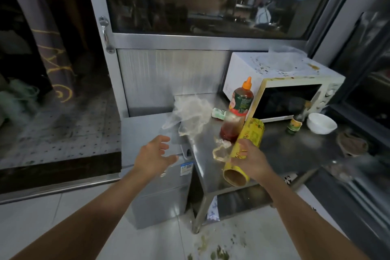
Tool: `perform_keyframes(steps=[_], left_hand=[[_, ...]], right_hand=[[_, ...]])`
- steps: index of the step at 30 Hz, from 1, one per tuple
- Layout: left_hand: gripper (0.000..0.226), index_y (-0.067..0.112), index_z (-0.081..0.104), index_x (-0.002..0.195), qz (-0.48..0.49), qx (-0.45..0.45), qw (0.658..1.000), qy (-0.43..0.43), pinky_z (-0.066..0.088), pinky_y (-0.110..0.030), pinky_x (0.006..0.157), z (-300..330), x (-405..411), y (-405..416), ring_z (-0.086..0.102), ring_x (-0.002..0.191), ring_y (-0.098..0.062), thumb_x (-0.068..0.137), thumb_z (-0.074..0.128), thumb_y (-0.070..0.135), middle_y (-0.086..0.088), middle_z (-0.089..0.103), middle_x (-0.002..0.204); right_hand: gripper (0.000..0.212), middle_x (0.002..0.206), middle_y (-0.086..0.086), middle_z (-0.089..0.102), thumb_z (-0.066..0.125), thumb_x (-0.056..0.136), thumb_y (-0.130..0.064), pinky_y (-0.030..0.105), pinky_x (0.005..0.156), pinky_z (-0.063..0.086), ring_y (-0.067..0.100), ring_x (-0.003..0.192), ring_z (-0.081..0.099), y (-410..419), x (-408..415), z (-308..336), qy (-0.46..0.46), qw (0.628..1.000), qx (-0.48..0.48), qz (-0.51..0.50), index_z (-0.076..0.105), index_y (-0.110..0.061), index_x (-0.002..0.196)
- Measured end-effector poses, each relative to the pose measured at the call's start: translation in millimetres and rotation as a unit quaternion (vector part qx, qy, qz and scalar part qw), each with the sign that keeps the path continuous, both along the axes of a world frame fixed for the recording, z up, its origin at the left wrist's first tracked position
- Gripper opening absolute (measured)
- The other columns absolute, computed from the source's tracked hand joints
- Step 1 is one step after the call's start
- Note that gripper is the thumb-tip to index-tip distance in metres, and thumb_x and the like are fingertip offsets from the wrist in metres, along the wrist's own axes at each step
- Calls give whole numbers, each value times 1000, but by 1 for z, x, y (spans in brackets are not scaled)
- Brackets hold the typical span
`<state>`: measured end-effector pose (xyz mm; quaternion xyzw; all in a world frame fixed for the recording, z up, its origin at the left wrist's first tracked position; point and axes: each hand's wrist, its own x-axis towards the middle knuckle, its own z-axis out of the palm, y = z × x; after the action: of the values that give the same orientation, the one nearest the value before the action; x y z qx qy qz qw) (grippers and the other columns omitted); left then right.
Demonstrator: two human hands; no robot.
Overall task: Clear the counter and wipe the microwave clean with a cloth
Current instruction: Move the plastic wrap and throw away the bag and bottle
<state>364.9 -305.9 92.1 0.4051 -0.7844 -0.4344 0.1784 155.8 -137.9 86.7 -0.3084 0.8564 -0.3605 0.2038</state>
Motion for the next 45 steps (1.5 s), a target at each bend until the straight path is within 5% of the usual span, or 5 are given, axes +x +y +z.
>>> perform_keyframes(steps=[8,15,26,31,45], left_hand=[[54,22,52,122,-9,-9,1000,-17,45,-23,78,-19,-44,-52,57,95,-14,74,77,25,2,60,109],[54,25,53,120,-39,15,998,-36,46,-24,77,-45,-84,-88,57,93,-11,72,78,27,5,60,107],[44,27,55,110,-174,43,983,-44,46,-19,73,-86,-149,-171,60,85,-9,73,77,19,13,58,92],[46,21,57,112,-225,69,971,-48,38,1,59,-96,-165,-202,57,80,-2,72,79,16,5,61,97],[41,29,56,107,-284,61,955,-59,41,-16,66,-100,-164,-269,59,94,-12,73,78,22,8,59,100]], right_hand=[[86,139,10,44,80,68,-8,36,102,42,25,124,47,-66,-42,-27,2,999,31,28,35,-10,141],[79,137,8,44,75,68,-5,-4,67,29,14,111,47,-103,-66,-61,30,995,88,23,40,-11,138],[119,151,11,12,83,65,-29,35,115,17,31,141,14,-142,-79,-98,117,936,322,76,-2,-18,148],[87,150,14,17,62,83,-20,36,116,13,31,139,16,-150,-78,-118,165,918,359,43,4,-15,148],[18,102,12,63,54,91,-20,29,75,45,25,90,61,-172,-54,-132,145,935,283,-158,66,-8,97]])
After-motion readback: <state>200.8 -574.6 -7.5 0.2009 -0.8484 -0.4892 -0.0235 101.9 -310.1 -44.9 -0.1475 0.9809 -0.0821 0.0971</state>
